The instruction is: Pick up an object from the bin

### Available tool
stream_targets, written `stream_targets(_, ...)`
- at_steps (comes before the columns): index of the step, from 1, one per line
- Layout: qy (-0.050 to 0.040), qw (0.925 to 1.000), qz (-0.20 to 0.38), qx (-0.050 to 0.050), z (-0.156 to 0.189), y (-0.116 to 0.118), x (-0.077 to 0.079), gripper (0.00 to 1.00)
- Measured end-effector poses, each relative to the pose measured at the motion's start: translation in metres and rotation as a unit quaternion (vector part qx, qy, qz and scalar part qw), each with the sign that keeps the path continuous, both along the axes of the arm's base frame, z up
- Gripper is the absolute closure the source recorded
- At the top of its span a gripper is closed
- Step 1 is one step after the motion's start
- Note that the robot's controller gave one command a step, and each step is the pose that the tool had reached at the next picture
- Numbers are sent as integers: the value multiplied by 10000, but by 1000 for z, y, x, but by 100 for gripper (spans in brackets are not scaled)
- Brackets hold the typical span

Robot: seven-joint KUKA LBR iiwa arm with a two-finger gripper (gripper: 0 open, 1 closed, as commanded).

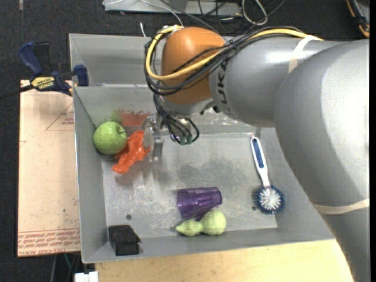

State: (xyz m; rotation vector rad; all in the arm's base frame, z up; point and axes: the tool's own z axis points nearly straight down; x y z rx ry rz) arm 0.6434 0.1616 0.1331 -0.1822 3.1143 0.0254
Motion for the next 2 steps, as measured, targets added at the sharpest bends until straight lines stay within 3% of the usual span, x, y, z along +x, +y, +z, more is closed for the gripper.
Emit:
stream_targets(1, 36, 10000, -33, -10, -18, 1, 4, 100)
stream_targets(2, -9, 10000, 81, 1, -45, 7, -4, 100)
